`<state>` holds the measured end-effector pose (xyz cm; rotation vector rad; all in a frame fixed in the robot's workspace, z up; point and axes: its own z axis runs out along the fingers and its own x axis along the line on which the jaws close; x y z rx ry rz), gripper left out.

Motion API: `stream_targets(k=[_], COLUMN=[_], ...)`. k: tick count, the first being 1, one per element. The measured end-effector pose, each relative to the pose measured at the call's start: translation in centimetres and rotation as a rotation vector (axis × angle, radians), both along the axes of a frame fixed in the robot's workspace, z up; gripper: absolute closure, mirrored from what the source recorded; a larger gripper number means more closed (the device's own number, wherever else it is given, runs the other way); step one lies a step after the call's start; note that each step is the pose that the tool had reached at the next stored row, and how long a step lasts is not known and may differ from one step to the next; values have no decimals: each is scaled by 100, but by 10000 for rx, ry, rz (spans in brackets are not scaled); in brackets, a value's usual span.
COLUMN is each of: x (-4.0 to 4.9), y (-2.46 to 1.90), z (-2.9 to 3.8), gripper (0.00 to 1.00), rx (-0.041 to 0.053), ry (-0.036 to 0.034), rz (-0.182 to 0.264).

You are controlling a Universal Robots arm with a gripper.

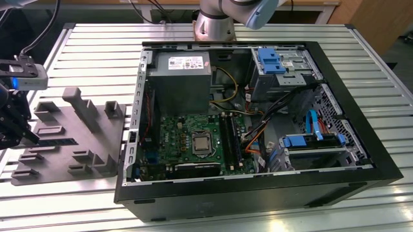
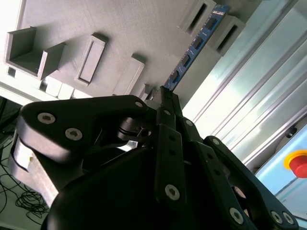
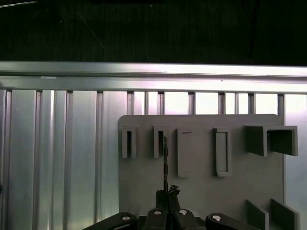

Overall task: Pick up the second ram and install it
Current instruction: 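Pick up the second ram and move it above second insertion slot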

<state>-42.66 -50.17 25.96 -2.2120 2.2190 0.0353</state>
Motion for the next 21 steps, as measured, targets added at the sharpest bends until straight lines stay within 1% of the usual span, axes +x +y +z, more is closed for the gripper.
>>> stream_targets(k=[21], x=[0], y=[0], z=[62], gripper=[88], rx=[12], ry=[-3], rz=[0])
